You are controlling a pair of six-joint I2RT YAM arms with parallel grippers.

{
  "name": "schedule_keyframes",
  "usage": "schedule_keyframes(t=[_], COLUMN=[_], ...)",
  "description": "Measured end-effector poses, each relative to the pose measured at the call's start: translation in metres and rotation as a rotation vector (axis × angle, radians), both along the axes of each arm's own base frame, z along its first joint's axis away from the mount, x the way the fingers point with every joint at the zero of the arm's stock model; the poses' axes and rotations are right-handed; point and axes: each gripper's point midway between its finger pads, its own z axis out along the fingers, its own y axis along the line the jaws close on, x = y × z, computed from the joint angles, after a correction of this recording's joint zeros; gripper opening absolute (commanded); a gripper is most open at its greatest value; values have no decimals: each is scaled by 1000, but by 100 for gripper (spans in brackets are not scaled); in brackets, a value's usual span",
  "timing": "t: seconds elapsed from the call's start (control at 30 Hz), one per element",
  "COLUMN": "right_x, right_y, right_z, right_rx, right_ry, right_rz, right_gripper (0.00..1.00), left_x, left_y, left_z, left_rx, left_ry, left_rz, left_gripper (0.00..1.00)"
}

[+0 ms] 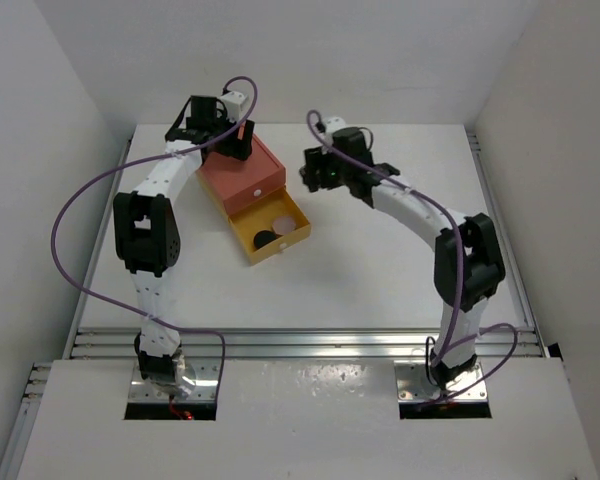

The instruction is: Organize the makeup

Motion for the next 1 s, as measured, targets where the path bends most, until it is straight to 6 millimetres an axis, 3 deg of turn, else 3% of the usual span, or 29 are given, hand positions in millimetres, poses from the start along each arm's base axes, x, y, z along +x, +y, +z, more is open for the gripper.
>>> schedule_keyframes(t=[0.1,0.17,0.3,0.57,0.87,1.0], right_x=[-37,-58,-73,-82,-55,-43], right_y=[70,105,147,166,169,172], right_z=[-6,-15,-36,-75,-119,-119], right_rx=[57,87,112,101,-20,-45], right_ry=[40,79,154,245,214,164], right_rz=[182,274,352,353,329,333], right_gripper=[13,13,13,13,13,21], left_x=[0,0,0,3,4,4], left_y=[0,0,0,0,0,0], left_z=[0,0,0,0,0,0], left_rx=[-2,-6,-11,-19,-22,-23], left_ry=[1,2,0,-10,-15,-15], left_rz=[0,3,5,10,12,10], left_gripper=[82,82,82,82,82,82])
